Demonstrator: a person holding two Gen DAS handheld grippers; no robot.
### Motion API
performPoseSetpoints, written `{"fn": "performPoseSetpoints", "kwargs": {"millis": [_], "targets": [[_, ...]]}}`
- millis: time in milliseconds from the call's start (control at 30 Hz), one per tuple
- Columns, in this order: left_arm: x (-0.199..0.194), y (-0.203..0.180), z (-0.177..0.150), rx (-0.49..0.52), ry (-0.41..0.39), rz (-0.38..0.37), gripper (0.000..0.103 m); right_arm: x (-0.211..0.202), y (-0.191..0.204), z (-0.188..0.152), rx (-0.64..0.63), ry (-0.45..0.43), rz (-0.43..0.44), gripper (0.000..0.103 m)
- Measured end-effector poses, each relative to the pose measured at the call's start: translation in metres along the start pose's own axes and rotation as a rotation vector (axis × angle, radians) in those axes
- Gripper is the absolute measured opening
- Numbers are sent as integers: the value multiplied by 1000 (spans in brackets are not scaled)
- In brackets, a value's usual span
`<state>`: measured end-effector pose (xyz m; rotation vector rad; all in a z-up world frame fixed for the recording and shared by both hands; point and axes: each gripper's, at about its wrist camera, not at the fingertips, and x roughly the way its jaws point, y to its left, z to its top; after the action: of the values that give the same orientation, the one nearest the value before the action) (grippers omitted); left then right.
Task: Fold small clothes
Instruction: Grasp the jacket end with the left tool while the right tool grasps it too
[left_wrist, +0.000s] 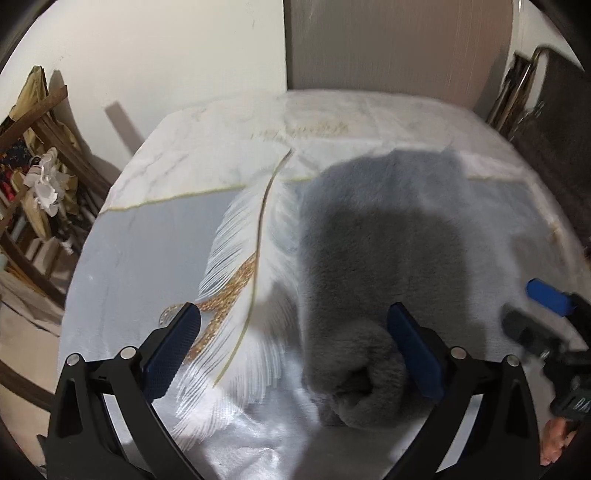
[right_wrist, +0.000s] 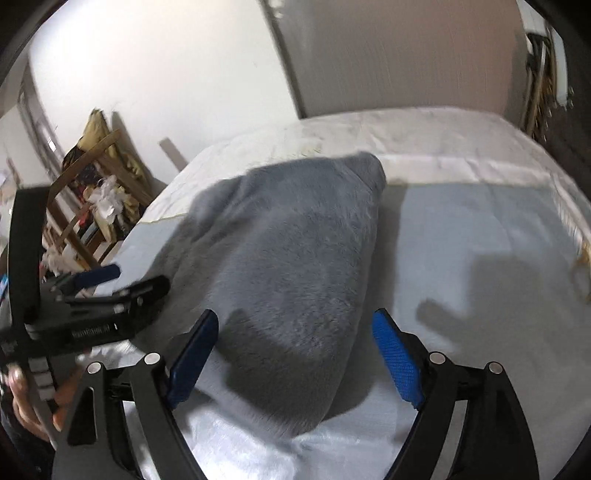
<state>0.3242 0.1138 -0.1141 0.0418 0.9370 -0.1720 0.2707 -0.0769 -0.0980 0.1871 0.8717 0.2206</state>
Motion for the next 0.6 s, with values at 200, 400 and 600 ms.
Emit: {"fn": "performPoseSetpoints", "kwargs": {"millis": [200,400,600], "targets": [[18,26,6,-144,95,-234,99,8,-19,7,96,12,48,85],[48,24,-1,-193,225,-439,98,27,-43,6,252,55,165,85],[69,13,-3,-196,284,-501,99,43,-44,8,277,71,202,85]]}}
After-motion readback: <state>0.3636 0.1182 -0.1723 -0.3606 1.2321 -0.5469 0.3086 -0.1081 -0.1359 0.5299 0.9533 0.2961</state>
